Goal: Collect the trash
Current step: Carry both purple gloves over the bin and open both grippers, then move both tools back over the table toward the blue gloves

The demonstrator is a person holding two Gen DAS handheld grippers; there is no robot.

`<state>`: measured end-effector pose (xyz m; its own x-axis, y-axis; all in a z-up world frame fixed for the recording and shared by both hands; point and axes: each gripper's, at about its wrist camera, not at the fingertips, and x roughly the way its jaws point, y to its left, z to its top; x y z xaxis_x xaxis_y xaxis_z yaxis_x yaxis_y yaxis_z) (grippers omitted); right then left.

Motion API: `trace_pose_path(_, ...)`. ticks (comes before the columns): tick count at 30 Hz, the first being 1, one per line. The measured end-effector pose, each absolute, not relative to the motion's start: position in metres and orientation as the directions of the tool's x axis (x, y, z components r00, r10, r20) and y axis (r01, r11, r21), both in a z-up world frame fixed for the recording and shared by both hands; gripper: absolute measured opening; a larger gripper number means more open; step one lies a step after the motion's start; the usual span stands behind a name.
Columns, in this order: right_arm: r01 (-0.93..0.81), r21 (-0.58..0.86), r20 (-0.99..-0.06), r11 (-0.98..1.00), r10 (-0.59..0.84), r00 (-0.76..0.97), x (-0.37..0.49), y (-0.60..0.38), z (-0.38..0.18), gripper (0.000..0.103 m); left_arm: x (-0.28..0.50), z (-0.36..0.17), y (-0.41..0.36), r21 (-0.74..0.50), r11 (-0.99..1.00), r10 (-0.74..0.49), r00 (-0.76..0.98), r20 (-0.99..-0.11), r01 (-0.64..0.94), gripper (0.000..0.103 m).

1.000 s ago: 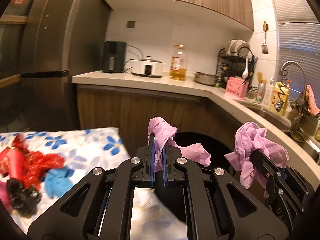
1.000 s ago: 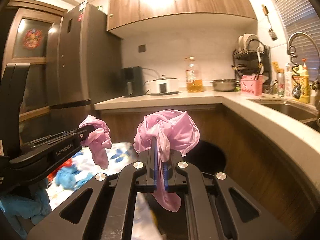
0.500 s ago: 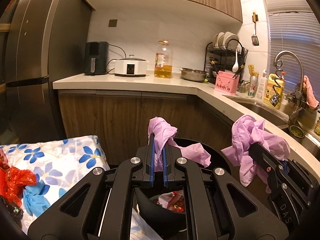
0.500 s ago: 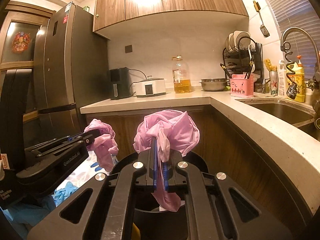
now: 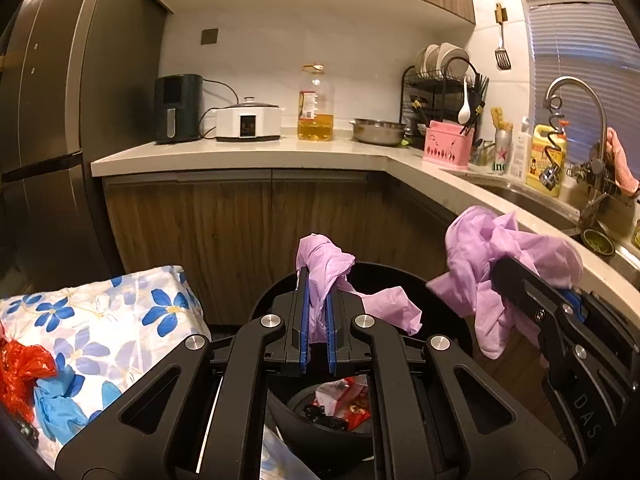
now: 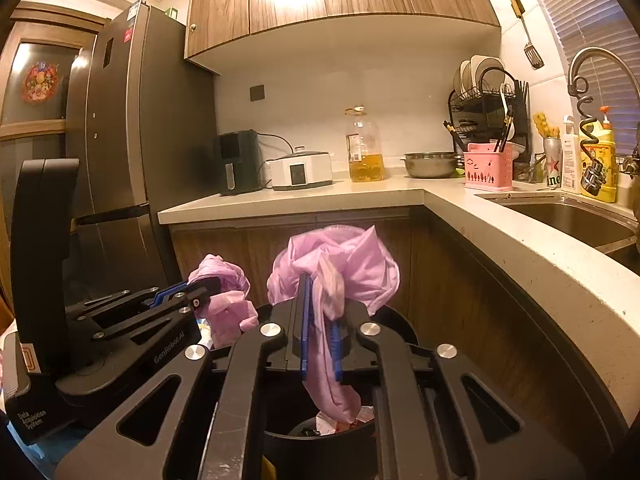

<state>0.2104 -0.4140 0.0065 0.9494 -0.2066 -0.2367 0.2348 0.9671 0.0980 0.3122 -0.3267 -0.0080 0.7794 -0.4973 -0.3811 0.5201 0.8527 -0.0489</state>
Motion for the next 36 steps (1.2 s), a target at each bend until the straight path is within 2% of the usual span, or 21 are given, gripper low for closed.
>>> trace_pose_path(5, 0.25, 0.123, -0.237, 0.96, -0.216, 0.947, 0.21, -0.421, 0.005, 0.038, 0.318, -0.015, -0.331, -0.049, 0.85, -0.497, 0.767, -0.405, 0.525, 0.01)
trace_pose_path(7, 0.269, 0.127, -0.239, 0.955, -0.234, 0.943, 0.209, -0.424, 0.004, 0.045, 0.319, -0.019, -0.332, -0.04, 0.851, -0.491, 0.765, -0.417, 0.524, 0.019)
trace_pose_path(8, 0.277, 0.132, -0.239, 0.952, -0.241, 0.941, 0.208, -0.425, 0.003, 0.047, 0.319, -0.021, -0.332, -0.036, 0.852, -0.488, 0.766, -0.419, 0.523, 0.028)
trace_pose_path(10, 0.3, 0.134, -0.245, 0.945, -0.262, 0.934, 0.207, -0.428, 0.003, 0.049, 0.32, -0.025, -0.33, -0.041, 0.847, -0.495, 0.757, -0.427, 0.53, 0.039)
trace_pose_path(12, 0.312, 0.144, -0.248, 0.939, -0.271, 0.93, 0.206, -0.432, 0.002, 0.054, 0.319, -0.029, -0.329, -0.038, 0.847, -0.493, 0.755, -0.433, 0.531, 0.054)
trace_pose_path(18, 0.324, 0.145, -0.242, 0.935, -0.284, 0.928, 0.201, -0.431, 0.004, 0.065, 0.314, -0.034, -0.324, -0.029, 0.854, -0.48, 0.764, -0.43, 0.52, 0.072)
trace_pose_path(25, 0.314, 0.13, -0.229, 0.94, -0.28, 0.932, 0.195, -0.421, 0.008, 0.073, 0.303, -0.035, -0.299, -0.025, 0.89, -0.423, 0.804, -0.418, 0.456, 0.084)
trace_pose_path(30, 0.3, 0.136, -0.23, 0.944, -0.265, 0.936, 0.19, -0.412, 0.009, 0.086, 0.288, -0.032, -0.274, -0.026, 0.92, -0.368, 0.836, -0.408, 0.392, 0.087)
trace_pose_path(32, 0.286, 0.133, -0.231, 0.949, -0.251, 0.94, 0.187, -0.405, 0.01, 0.086, 0.28, -0.03, -0.264, -0.015, 0.93, -0.342, 0.851, -0.398, 0.367, 0.087)
trace_pose_path(36, 0.265, 0.128, -0.23, 0.956, -0.231, 0.945, 0.179, -0.392, 0.012, 0.089, 0.262, -0.024, -0.241, -0.012, 0.948, -0.298, 0.878, -0.374, 0.317, 0.094)
